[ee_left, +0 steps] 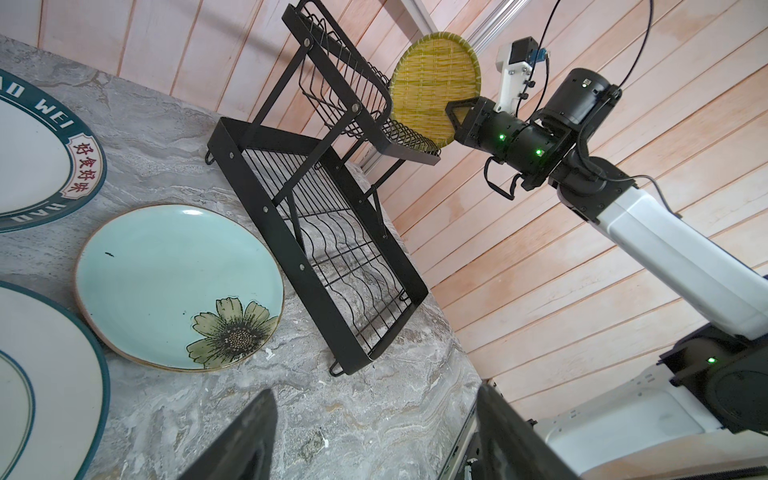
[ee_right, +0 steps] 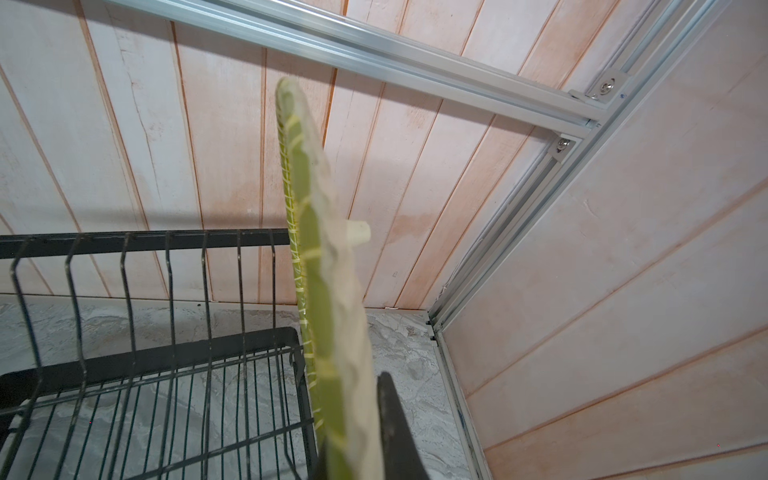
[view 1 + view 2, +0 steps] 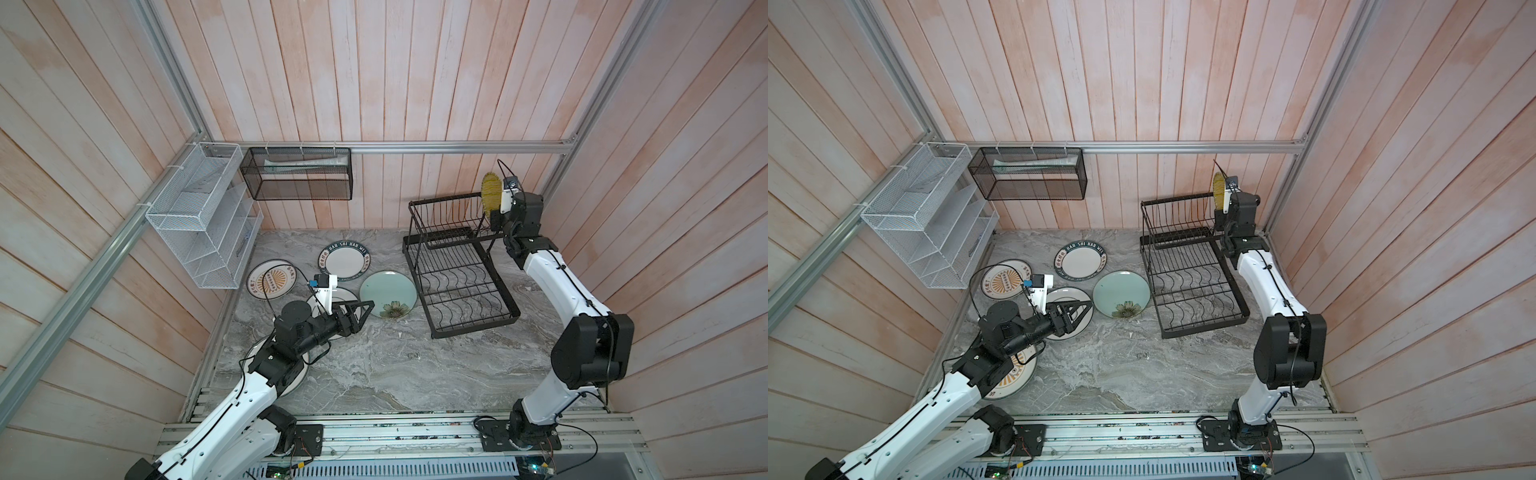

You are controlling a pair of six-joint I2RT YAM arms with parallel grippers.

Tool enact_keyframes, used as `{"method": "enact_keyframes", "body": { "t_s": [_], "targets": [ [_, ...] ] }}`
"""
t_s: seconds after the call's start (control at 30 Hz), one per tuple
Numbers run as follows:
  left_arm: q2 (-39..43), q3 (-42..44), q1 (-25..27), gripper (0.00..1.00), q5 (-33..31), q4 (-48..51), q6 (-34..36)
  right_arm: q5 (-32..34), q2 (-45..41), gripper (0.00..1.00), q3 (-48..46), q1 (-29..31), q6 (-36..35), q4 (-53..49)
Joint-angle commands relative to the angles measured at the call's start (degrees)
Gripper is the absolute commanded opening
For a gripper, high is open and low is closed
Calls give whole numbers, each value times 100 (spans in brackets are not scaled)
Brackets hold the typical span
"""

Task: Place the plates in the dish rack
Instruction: 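Lower the tray into the upper rack slots with the right gripper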

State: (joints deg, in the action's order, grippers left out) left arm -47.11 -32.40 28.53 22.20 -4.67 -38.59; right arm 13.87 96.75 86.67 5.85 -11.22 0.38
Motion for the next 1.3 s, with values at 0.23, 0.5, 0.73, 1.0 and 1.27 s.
{"method": "enact_keyframes", "body": {
  "t_s": [0.23, 0.5, 0.73, 1.0, 1.27],
  "targets": [
    [116, -84, 20, 76, -49, 79, 71, -243, 36, 0, 152, 17, -99, 121],
    [138, -81, 19, 76, -75, 93, 69, -236, 160, 0, 254, 16, -82, -37],
    [139, -84, 14, 76, -92, 107, 80, -78, 231, 13, 289, 17, -20, -72],
    [134, -83, 13, 76, -98, 115, 80, -17, 187, 34, 289, 13, 24, -60],
    [138, -91, 18, 76, -109, 135, 80, 122, -23, 54, 288, 10, 133, -38]
  ]
}}
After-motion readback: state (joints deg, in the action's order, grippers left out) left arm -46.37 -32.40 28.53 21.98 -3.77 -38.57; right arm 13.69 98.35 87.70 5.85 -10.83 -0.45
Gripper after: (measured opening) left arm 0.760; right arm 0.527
